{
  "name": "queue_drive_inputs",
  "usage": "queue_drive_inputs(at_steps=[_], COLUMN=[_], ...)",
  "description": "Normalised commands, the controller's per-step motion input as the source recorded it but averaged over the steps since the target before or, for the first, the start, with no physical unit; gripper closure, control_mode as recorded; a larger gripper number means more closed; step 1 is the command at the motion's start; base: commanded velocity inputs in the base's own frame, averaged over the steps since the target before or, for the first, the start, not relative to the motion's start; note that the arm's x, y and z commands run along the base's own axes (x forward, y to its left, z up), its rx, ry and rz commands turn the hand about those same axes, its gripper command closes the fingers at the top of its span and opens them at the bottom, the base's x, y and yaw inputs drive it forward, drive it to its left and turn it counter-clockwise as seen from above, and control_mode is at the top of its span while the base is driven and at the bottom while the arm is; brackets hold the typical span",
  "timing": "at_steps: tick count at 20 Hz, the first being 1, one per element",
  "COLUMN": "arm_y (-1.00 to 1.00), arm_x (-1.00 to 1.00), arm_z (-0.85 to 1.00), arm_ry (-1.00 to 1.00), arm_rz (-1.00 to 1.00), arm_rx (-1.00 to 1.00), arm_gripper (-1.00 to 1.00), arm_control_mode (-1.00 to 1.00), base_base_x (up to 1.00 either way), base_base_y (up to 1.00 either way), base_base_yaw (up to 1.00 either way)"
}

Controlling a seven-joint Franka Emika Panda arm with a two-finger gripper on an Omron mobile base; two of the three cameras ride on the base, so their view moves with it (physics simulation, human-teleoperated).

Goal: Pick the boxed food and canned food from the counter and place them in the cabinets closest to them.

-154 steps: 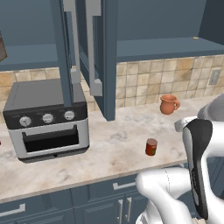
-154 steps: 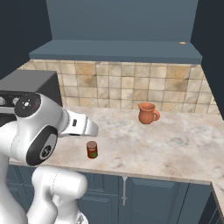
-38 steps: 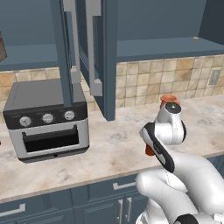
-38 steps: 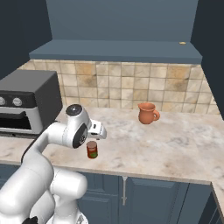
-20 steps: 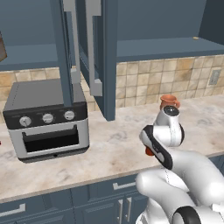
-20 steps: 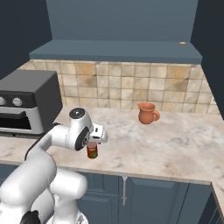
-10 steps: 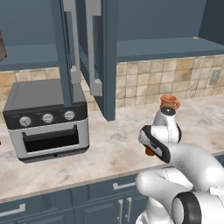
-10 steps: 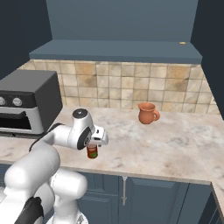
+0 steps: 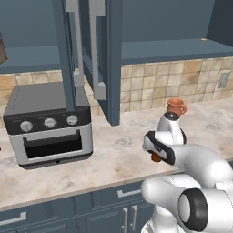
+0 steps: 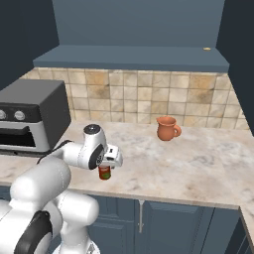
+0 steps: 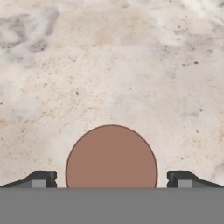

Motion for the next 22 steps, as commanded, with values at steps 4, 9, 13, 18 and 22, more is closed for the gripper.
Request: queue_drive_inputs(at_steps=[4,9,13,18,22], arm_y=[0.02,0.00,0.00,0.00,0.00], arm_x=[0.00,0.00,0.00,0.00,0.00], arm_z=[-0.28,-0.21,-0.03,0.00,0.04], arm_ry=[0.03,0.02,0.01,0.00,0.00], arm_rz=[0.00,0.00,0.00,0.00,0.00], arm_rx=[0.00,0.00,0.00,0.00,0.00], arm_gripper=[-1.00,-1.00,1.00,1.00,1.00], arm_control_mode=[-1.00,-1.00,-1.00,-1.00,-1.00], base_base_x=[0.00,0.00,0.00,0.00,0.00], base_base_y=[0.00,0.00,0.00,0.00,0.00], base_base_yaw=[0.00,0.00,0.00,0.00,0.00])
